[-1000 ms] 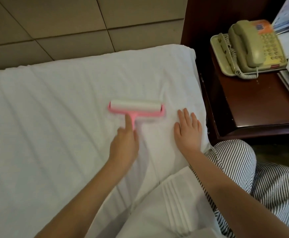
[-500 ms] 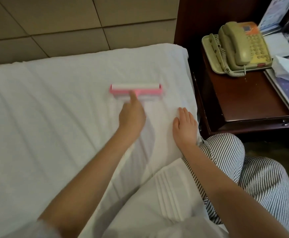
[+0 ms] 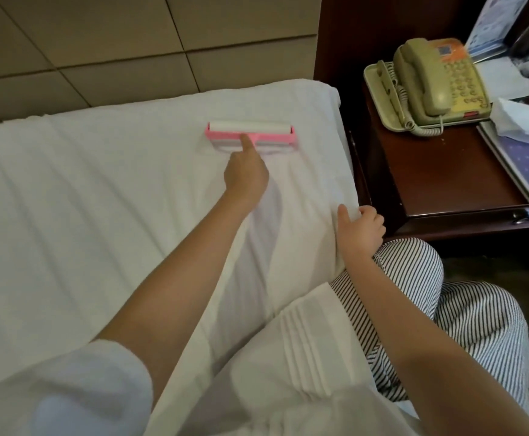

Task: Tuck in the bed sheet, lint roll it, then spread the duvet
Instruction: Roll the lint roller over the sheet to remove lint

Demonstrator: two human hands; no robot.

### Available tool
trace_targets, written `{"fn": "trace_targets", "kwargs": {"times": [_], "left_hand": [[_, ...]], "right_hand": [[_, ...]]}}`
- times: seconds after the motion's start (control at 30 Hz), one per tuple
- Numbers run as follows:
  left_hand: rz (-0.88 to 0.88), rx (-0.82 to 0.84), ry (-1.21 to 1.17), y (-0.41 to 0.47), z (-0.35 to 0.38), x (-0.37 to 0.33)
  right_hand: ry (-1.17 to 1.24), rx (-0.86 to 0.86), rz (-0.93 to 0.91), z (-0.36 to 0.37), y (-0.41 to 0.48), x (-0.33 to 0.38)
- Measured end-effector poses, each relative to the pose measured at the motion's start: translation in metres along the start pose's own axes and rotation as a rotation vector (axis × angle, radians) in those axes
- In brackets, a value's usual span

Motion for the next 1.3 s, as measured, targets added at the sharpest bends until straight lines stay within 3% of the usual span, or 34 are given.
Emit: {"fn": "trace_targets", "kwargs": {"times": [0.1, 0.2, 0.37, 0.5, 0.67, 0.97, 1.17, 1.3], "left_hand": [[0.057, -0.042, 0.019, -0.033, -0.010, 0.014], [0.126, -0.019, -0.034, -0.095, -0.008, 0.034], [0.178, 0.137, 0.161, -0.156, 0.019, 0.025], [0.165, 0.109, 0.167, -0.103, 0.023, -0.006], [0.145, 0.142, 0.112, -0.046, 0.031, -0.061], [0.092, 0.275, 0.313, -0.173, 0.033, 0.004], [0.112, 0.113, 0.108, -0.076, 0.039, -0.043], [0.136, 0.127, 0.065, -0.050, 0.041, -0.066]], "right_hand": [[0.040, 0.121, 0.053, 0.012, 0.006, -0.007], [0.163, 0.127, 0.057, 0.008, 0.016, -0.012], [-0.065, 0.081, -0.086, -0.010, 0.021, -0.001], [-0.085, 0.011, -0.112, -0.025, 0.021, -0.003], [0.035, 0.046, -0.037, -0.022, 0.024, -0.010], [0.156, 0.034, -0.003, -0.022, 0.025, -0.016], [0.108, 0.069, -0.071, -0.028, 0.019, -0.011], [0.075, 0.114, -0.100, -0.026, 0.017, -0.009]]}}
Point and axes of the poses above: each hand's wrist, its own y-axis towards the middle knuckle, its own z-axis out of the palm, x = y × z, the point moved 9 cm from there along y, towards the middle knuckle, and after that the axes turned 1 degree about z, right-handed, at the moved point
